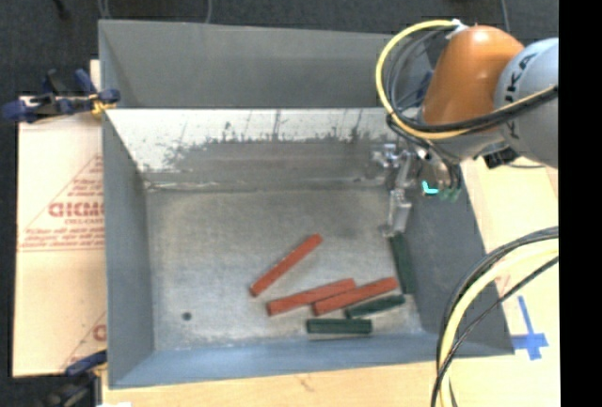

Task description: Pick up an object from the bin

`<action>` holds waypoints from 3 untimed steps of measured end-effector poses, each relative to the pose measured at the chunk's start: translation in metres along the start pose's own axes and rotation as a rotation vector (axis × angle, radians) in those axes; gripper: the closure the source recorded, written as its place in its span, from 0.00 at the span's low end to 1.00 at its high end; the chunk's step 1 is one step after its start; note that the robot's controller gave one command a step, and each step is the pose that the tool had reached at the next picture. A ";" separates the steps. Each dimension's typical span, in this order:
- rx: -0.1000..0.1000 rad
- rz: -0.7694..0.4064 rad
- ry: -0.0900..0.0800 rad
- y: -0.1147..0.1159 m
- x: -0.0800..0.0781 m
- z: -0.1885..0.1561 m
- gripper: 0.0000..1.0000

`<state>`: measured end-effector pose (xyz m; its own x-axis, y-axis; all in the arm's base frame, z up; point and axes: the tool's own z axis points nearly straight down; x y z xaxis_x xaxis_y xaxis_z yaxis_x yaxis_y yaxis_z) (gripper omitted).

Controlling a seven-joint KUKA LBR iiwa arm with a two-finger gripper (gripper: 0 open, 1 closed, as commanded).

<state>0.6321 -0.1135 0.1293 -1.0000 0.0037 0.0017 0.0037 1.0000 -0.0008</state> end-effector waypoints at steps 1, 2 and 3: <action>0.000 -0.234 -0.005 0.044 0.087 -0.050 0.00; 0.005 -0.270 -0.012 0.011 0.069 -0.095 0.00; -0.001 -0.572 0.000 0.006 0.117 0.046 0.00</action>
Offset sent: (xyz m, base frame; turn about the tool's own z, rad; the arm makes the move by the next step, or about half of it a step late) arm -0.0878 0.0449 0.0483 -0.2361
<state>0.5149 -0.1073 0.0834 -0.8426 -0.5385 0.0016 -0.5385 0.8426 0.0008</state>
